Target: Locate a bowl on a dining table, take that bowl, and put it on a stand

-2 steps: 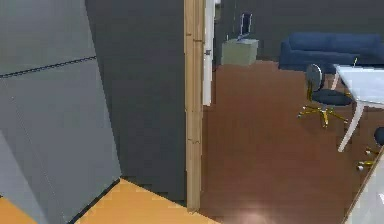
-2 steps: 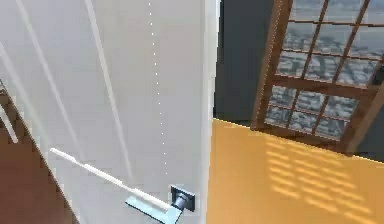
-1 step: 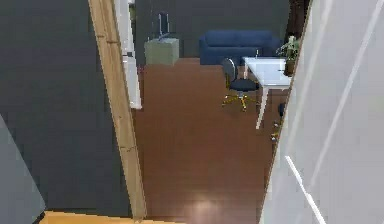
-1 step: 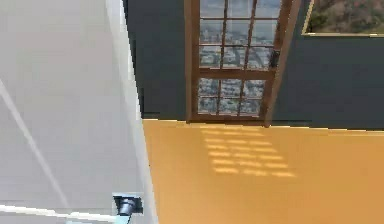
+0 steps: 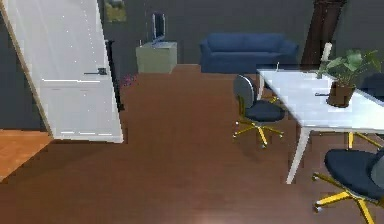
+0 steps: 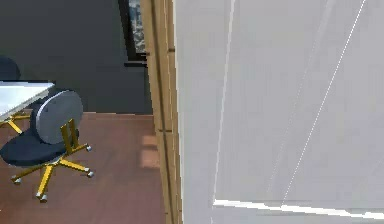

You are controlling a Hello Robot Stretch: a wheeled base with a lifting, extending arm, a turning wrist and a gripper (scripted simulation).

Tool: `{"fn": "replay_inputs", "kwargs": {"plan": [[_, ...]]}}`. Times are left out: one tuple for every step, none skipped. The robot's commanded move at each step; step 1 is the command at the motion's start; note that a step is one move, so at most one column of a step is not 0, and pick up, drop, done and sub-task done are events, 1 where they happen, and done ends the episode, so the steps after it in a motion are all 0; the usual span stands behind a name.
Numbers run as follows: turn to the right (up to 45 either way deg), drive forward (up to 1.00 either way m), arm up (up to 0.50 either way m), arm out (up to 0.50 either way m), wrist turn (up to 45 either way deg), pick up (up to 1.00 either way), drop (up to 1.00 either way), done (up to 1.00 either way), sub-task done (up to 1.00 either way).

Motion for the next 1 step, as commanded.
{"fn": "replay_inputs", "kwargs": {"plan": [[6.0, 0.0, 0.0, 0.0, 0.0, 0.0, 0.0, 0.0, 0.0]]}}
